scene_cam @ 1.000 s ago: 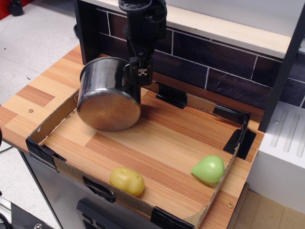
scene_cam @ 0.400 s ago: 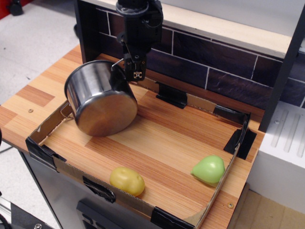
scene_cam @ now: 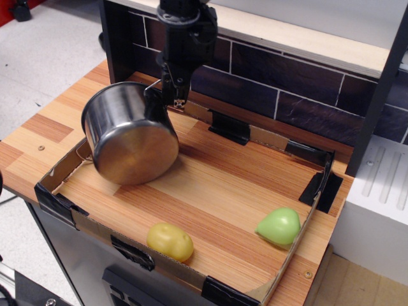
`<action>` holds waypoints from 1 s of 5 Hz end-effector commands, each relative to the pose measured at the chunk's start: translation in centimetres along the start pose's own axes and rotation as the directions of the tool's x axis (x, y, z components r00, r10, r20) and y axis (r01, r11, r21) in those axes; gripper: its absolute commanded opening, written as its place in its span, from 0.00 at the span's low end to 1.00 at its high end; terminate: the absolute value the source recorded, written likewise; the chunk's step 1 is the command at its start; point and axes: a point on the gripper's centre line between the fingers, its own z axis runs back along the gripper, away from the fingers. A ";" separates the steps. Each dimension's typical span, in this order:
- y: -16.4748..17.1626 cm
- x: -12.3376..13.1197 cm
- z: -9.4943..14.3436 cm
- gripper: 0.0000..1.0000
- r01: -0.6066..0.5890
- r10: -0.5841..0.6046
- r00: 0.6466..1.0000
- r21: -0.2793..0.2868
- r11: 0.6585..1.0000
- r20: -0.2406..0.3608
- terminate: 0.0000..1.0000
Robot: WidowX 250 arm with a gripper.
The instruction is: Upright metal pot
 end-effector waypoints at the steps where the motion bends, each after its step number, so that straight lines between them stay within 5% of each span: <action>1: 1.1 0.0 3.9 0.00 0.048 -0.045 0.999 0.286 0.957 -0.017 0.00; 2: 0.5 0.5 5.0 0.00 0.073 -0.081 0.997 0.407 0.910 0.003 0.00; 5: 0.4 2.2 4.4 0.00 0.050 -0.176 0.974 0.623 0.780 0.143 0.00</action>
